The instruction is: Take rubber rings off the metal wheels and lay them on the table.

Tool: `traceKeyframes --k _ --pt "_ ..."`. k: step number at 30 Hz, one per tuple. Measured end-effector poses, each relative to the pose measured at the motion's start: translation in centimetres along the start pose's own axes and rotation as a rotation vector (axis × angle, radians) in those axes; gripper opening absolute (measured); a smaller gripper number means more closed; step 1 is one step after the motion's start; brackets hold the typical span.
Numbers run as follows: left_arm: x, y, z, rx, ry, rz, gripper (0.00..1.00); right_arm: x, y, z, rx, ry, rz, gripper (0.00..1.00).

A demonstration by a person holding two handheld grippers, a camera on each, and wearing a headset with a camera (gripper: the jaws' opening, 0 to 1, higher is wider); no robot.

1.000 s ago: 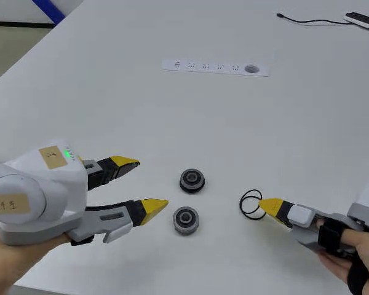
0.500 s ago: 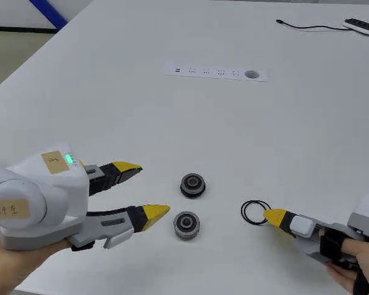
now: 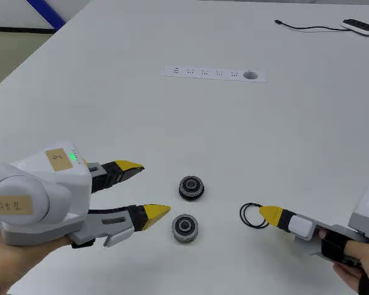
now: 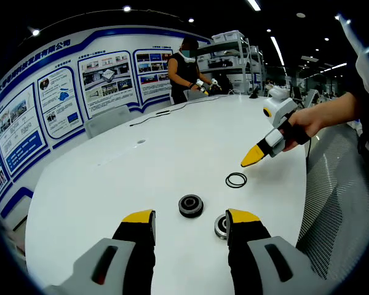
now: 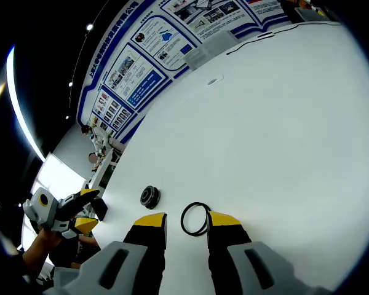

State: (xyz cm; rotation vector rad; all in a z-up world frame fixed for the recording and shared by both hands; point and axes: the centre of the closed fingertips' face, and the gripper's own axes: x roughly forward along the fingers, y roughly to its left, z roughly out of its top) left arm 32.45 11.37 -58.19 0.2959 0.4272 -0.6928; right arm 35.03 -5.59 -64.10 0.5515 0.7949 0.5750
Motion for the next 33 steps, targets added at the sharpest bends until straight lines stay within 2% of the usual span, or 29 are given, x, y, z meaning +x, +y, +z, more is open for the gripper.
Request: traceKeyframes --k 5,13,17,23,27,33 --pt "0.8 0.5 0.1 0.016 0.01 -0.011 0.47 0.2 1.0 1.0 -0.022 -0.04 0.052 0.39" --pt "2.9 0.6 0.2 0.06 0.036 -0.057 0.44 0.8 3.1 1.8 -0.029 -0.055 0.149 0.43" --pt "4.1 1.1 0.0 0.065 0.052 -0.07 0.41 1.3 4.2 2.2 -0.038 -0.058 0.206 0.44" --pt "5.6 1.4 -0.3 0.069 0.062 -0.093 0.37 2.1 5.5 2.0 -0.063 -0.031 0.266 0.49" --pt "6.6 1.7 -0.8 0.079 0.082 -0.103 0.36 2.7 6.0 1.7 -0.081 -0.008 0.283 0.5" --pt "8.2 1.3 -1.5 0.09 0.104 -0.144 0.34 3.7 7.2 1.2 -0.089 0.023 0.33 0.52"
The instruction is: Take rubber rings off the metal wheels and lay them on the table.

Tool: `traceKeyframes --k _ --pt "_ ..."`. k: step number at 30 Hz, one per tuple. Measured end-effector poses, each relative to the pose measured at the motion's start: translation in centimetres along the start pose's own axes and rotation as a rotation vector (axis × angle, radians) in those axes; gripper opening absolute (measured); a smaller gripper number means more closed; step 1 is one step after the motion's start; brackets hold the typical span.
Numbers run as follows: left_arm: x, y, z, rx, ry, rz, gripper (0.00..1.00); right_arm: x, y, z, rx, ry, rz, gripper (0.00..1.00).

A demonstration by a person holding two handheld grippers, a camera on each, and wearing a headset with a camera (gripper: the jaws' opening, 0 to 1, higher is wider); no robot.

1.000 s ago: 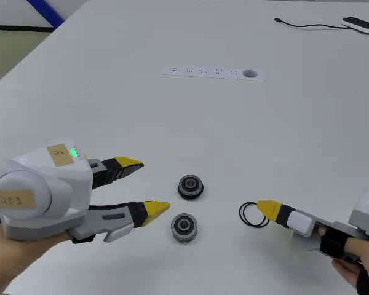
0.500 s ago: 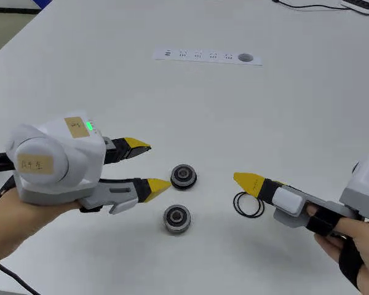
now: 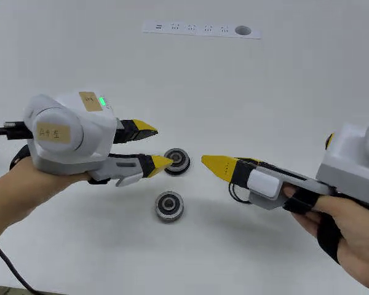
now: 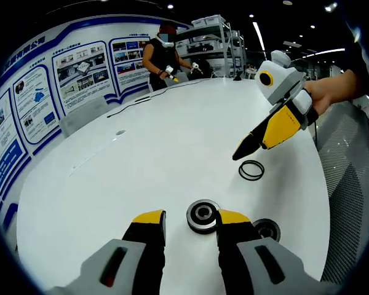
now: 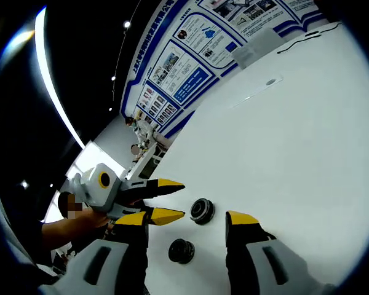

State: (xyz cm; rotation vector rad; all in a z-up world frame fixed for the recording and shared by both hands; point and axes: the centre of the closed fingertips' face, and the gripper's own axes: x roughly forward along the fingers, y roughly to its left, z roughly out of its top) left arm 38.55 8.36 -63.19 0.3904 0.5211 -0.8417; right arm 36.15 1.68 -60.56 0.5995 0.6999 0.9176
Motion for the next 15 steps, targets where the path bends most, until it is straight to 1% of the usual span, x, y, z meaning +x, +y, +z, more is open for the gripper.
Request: traceKeyframes --k 3,7,10,13,15 --pt "0.6 -0.2 0.0 0.004 0.002 -0.015 0.33 0.6 0.3 -0.1 -0.003 0.011 0.016 0.53" --pt "1.2 -0.5 0.1 0.009 -0.004 -0.04 0.29 1.4 0.7 -0.5 -0.004 0.027 0.037 0.56" --pt "1.5 -0.8 -0.1 0.013 0.001 -0.056 0.27 1.8 0.8 -0.7 -0.005 0.039 0.04 0.58" --pt "1.6 -0.9 -0.2 0.011 0.002 -0.066 0.26 2.0 0.8 -0.8 0.002 0.04 0.048 0.58" --pt "1.7 -1.0 -0.2 -0.003 -0.001 -0.074 0.25 2.2 0.9 -0.7 0.008 0.04 0.049 0.58"
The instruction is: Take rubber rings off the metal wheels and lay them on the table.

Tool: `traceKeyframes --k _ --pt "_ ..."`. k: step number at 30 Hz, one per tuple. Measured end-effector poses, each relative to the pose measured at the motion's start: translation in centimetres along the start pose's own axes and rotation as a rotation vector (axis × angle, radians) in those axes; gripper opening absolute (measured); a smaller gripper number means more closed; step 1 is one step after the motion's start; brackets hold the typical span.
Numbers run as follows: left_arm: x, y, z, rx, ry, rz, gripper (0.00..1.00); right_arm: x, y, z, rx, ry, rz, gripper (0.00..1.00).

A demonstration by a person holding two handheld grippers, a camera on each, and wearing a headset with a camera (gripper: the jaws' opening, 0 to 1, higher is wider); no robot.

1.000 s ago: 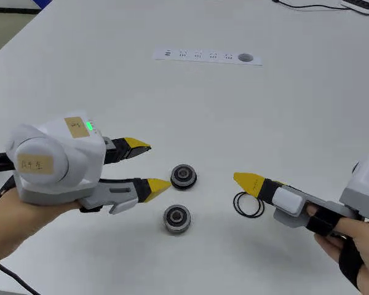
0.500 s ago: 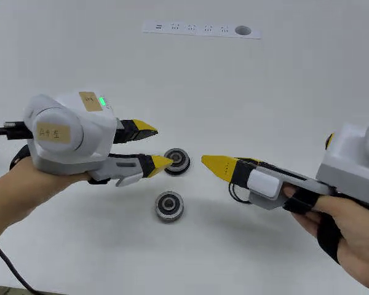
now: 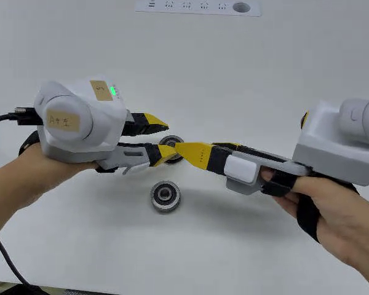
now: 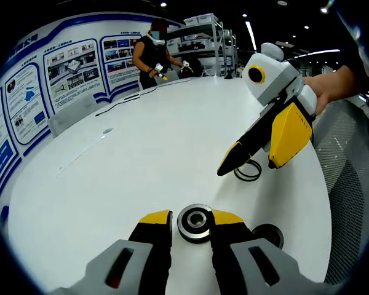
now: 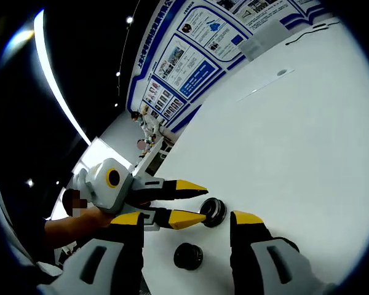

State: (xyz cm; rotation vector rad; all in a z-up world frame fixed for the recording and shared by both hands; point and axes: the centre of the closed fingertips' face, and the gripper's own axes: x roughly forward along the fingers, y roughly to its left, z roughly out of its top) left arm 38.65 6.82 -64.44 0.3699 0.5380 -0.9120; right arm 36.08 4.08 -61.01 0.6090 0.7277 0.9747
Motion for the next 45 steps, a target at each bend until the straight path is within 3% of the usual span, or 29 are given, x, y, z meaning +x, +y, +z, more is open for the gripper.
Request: traceKeyframes --k 24,45 --pt "0.3 -0.7 -0.5 -0.033 -0.006 -0.039 0.15 1.4 0.1 0.1 0.041 0.006 0.015 0.58" --pt "0.5 -0.6 -0.5 0.009 0.004 -0.043 0.13 4.7 -0.8 -0.1 0.028 0.088 0.059 0.65"
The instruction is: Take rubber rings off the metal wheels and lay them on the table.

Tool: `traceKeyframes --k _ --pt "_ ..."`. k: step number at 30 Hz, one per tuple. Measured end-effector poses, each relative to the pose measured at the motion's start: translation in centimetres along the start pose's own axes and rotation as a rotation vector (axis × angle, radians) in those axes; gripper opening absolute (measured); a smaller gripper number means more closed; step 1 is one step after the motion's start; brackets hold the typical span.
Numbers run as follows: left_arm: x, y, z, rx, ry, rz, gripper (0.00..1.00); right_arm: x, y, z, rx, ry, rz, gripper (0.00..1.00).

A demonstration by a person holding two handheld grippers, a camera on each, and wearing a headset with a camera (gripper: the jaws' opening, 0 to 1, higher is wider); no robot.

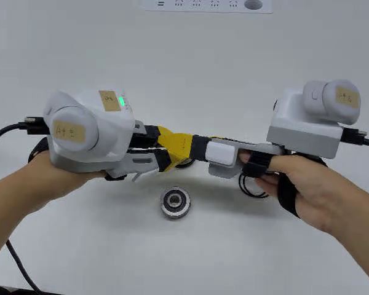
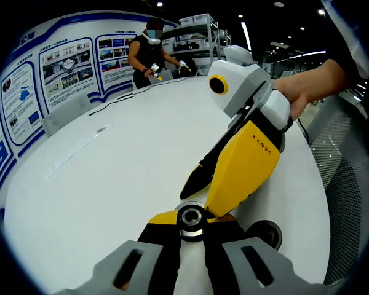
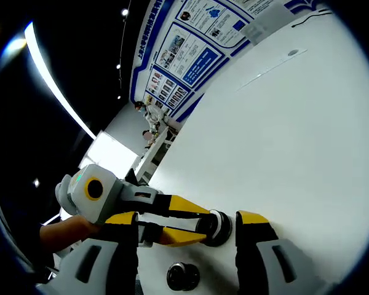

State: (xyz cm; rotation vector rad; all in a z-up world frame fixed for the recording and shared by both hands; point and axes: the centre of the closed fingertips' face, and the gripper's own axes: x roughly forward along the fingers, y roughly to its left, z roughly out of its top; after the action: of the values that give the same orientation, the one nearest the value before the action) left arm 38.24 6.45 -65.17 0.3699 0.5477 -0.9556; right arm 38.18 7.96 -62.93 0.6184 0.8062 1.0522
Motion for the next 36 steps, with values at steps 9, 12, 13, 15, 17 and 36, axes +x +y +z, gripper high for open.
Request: traceKeyframes --k 9,12,13,15,17,36 --pt "-0.01 0.06 -0.02 0.004 0.011 -0.004 0.13 0.49 0.44 -0.72 -0.01 0.038 0.031 0.62" --pt "-0.02 0.07 -0.03 0.003 0.01 -0.005 0.13 0.5 0.47 -0.71 -0.011 0.041 0.034 0.61" --pt "-0.02 0.08 -0.03 0.004 0.01 -0.005 0.13 0.46 0.51 -0.71 -0.011 0.043 0.038 0.61" --pt "-0.02 0.09 -0.04 0.005 0.01 -0.006 0.13 0.31 0.54 -0.67 -0.01 0.046 0.039 0.6" --pt "-0.04 0.09 -0.04 0.004 0.01 -0.007 0.13 0.14 0.56 -0.67 -0.018 0.049 0.04 0.58" --pt "-0.07 0.06 -0.07 0.015 0.029 -0.024 0.12 -0.33 0.47 -0.94 -0.026 0.138 0.092 0.55"
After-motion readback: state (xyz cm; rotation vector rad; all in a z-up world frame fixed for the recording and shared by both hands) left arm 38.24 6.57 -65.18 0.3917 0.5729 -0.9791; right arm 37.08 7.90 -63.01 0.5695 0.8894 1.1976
